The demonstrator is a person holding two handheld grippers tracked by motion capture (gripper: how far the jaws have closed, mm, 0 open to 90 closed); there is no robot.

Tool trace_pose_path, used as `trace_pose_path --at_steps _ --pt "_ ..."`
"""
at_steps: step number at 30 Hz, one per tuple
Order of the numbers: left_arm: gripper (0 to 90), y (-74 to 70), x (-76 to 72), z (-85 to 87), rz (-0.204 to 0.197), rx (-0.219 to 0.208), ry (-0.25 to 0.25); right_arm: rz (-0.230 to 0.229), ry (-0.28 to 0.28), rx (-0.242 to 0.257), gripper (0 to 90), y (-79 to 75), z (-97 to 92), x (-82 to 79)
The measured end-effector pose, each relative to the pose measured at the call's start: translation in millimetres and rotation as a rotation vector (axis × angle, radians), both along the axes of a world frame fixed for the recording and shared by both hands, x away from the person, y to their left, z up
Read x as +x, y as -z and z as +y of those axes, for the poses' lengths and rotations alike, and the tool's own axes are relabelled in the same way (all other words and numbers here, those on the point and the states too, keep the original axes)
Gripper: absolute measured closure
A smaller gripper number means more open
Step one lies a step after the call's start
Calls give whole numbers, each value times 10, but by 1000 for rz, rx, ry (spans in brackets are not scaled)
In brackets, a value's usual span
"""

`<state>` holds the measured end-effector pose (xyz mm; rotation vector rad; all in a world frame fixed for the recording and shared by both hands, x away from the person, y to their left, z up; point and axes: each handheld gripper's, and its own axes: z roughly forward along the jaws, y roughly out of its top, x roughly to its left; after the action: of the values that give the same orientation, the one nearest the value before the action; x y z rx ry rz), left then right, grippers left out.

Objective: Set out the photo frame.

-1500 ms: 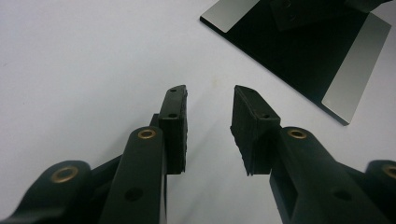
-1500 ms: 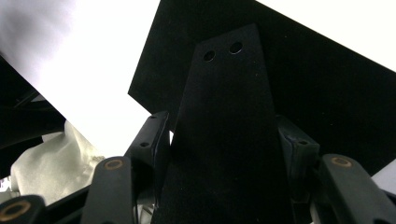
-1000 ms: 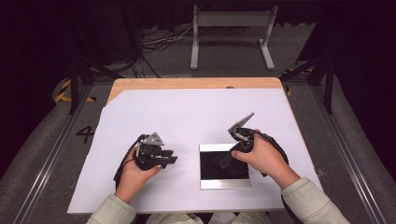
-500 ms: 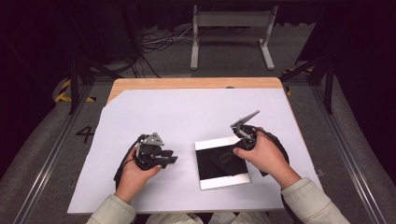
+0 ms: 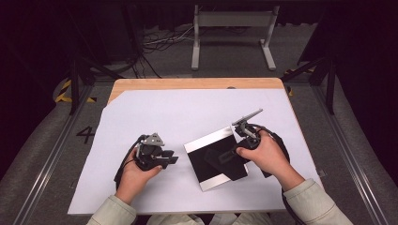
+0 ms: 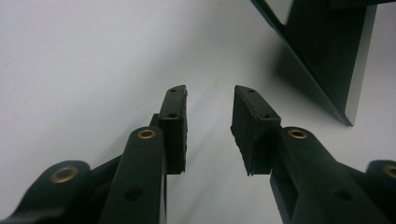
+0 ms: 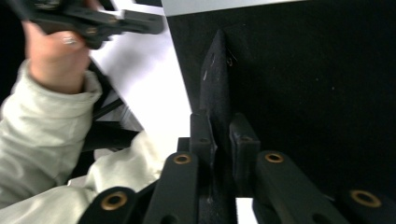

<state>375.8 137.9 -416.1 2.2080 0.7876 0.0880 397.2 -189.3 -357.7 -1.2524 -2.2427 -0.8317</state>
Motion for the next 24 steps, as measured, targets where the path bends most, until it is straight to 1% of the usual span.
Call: trace_pose_path --at_steps 2,3,4,5,6,8,10,14,16,18,19,21,22,24 --pt "666 -5 -1 9 -1 -6 -6 -10 -23 23 873 -28 25 -26" --pt "666 -5 -1 9 -1 -6 -6 -10 -23 23 873 -28 25 -26" --pt "667 -12 -4 20 1 -11 -14 -48 -49 27 875 -69 61 -64" --pt "667 -16 0 29 -2 -12 -13 -58 -55 28 876 -80 71 -76" --pt "667 -22 3 43 -5 -13 -16 -58 -55 28 876 -80 71 -76" --pt "668 -26 9 65 -11 -11 -23 -84 -66 42 877 -99 86 -101" --pt "668 -29 10 83 -6 -18 -34 -123 -68 57 878 -113 90 -114" --pt "669 -38 11 103 -13 -18 -37 -181 -71 102 878 -118 79 -111" --pt "669 -36 12 105 -14 -18 -39 -206 -73 112 878 -118 77 -107" --pt "669 -39 14 112 -18 -15 -38 -248 -73 133 878 -113 69 -96" --pt "669 -40 9 112 -11 -19 -43 -273 -76 144 878 -112 63 -89" --pt "669 -42 11 118 -13 -18 -43 -318 -71 165 878 -100 44 -77" --pt "669 -43 13 123 -15 -18 -45 -318 -71 165 878 -100 44 -77" --pt "669 -41 14 128 -15 -19 -49 -337 -75 189 878 -83 21 -58"
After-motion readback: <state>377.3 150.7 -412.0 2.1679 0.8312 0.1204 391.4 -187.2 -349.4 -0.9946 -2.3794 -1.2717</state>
